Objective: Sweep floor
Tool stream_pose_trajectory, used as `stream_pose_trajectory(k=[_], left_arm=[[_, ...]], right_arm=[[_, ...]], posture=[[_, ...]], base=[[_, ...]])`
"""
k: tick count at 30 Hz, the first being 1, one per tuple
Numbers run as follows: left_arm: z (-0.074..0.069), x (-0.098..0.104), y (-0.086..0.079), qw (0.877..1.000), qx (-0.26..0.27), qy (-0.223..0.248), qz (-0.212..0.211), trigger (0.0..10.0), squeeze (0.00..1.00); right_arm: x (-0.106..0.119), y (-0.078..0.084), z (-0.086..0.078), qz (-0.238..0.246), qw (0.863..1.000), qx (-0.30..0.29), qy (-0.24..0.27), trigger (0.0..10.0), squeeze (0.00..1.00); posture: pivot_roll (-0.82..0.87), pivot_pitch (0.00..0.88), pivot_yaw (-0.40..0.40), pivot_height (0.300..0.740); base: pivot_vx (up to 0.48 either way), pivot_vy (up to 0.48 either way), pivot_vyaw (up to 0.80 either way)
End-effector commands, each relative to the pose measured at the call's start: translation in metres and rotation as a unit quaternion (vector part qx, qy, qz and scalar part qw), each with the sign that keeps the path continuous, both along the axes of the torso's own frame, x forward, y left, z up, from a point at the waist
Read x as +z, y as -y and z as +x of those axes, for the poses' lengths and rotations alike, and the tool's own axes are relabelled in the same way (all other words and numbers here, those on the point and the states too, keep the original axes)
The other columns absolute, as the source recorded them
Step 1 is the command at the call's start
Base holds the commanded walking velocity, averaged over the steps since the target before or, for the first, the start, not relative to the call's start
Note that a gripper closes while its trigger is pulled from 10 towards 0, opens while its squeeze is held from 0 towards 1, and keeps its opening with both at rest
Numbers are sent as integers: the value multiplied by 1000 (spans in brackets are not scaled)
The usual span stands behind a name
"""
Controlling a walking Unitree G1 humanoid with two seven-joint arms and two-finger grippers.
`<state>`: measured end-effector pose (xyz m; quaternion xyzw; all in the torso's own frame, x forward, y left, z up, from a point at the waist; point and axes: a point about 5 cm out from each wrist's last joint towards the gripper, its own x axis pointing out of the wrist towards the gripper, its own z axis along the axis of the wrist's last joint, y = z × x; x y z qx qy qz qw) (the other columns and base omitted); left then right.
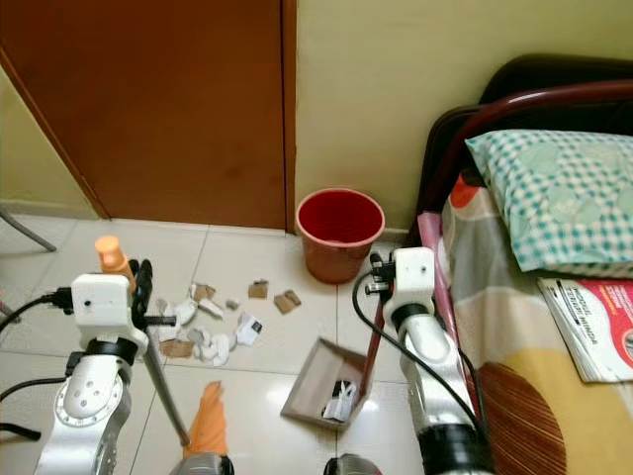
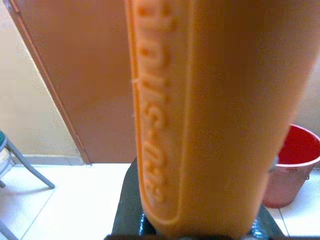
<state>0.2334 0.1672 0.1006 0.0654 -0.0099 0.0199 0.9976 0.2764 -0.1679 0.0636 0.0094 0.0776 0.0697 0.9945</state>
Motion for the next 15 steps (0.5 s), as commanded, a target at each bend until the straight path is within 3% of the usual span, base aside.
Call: stream_pose_trajectory(k=[1,5,9,15], left_arm=[[2,-2,4,1000,-9,3,-10,10000,0],[7,-13,14,999,-28,-14,-24,10000,0],[13,-17,27,998,-49,-17,-24,10000,0],[24,-5,26,998,-60,13,-20,10000,0]], right_arm=[[8,1,1,10,1000,2,14,10000,0],[-6,7,-4,-1,1000,2,-16,10000,0],[-11,7,2,3,1000,-8,-25,10000,0],[21,-6,13,-15,998,41,48,10000,0]], posture=[[55,0,-24,740],[58,0,-29,740],[32,0,-4,740],[14,0,10,740]], base=[[0,0,0],[0,0,0],[0,0,0],[0,0,0]])
